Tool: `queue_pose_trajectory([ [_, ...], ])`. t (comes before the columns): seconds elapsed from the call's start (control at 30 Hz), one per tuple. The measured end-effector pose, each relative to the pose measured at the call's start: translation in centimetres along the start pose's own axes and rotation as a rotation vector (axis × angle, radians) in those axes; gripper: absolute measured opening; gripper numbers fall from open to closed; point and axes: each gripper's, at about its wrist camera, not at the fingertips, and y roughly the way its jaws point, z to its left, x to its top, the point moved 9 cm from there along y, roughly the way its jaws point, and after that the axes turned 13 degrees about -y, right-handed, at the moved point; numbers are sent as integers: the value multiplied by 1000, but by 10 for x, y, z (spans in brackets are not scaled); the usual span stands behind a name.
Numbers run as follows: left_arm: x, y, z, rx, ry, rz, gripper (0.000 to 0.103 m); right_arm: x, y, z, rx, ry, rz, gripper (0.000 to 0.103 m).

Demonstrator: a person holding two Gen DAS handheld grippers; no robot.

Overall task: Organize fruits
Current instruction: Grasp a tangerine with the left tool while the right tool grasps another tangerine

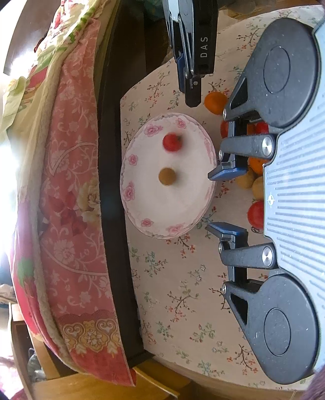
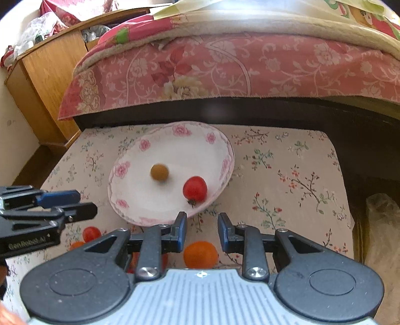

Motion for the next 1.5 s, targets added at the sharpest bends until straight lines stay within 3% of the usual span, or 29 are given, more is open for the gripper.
queue_pose_trajectory([
  [0.3,-14,-10,11,0,17,21,47,-20,-1,3,15,-20,43,30],
  [0.93,-58,-6,23,26,101,106,51,-25,-2,-3,19,-32,60,31],
  [1.17,-64,1,21,30,114,125,52,-27,0,-2,24,-79,67,36],
  [1.5,-67,6,24,28,111,141,53,-30,9,16,49,-175,98,37],
])
